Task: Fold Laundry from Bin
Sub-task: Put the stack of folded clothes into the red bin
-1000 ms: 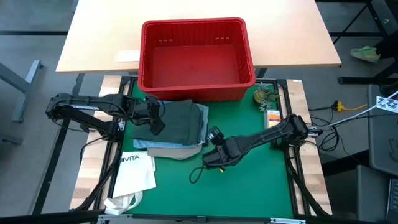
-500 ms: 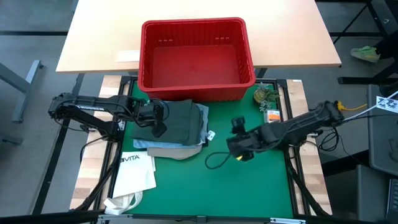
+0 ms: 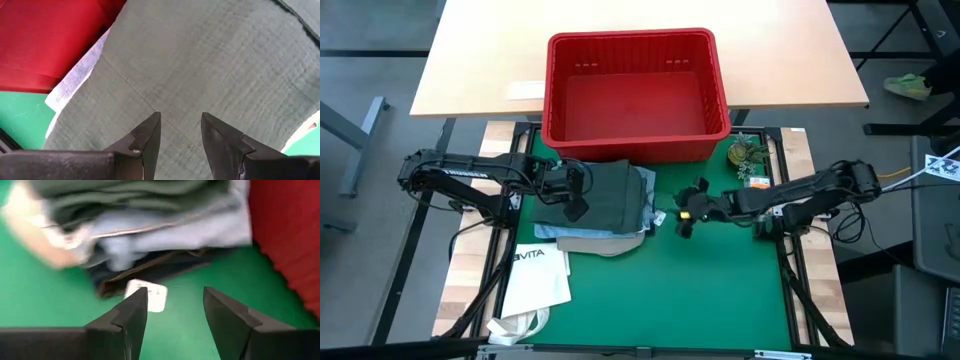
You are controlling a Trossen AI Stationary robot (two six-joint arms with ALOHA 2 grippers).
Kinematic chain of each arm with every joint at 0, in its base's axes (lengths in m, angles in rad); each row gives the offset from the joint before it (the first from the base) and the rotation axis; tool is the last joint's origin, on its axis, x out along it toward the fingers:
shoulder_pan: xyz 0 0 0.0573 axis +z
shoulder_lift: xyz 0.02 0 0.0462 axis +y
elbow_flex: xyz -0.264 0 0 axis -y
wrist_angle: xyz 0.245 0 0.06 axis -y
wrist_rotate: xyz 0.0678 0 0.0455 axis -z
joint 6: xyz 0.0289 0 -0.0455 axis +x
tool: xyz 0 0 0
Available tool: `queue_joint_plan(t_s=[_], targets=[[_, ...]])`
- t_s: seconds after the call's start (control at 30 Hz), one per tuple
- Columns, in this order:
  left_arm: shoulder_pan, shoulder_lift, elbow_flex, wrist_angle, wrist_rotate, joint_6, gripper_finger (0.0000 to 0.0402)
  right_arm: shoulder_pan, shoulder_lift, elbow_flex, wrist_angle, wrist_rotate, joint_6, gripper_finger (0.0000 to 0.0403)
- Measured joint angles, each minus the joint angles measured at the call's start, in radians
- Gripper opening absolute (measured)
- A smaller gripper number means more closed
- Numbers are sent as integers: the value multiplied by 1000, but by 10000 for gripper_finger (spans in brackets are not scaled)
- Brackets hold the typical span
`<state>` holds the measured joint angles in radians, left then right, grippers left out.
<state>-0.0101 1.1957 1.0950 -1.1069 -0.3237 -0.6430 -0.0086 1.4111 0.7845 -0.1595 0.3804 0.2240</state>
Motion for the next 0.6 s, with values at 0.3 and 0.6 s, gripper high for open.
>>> queue_joint_plan(t_s=[0.3, 0.6], targets=[[0, 0, 0, 3, 0, 0, 135, -126, 88, -27, 110, 1, 60, 193], [0, 0, 0, 3, -8, -1, 135, -187, 223, -27, 194, -134, 120, 193]])
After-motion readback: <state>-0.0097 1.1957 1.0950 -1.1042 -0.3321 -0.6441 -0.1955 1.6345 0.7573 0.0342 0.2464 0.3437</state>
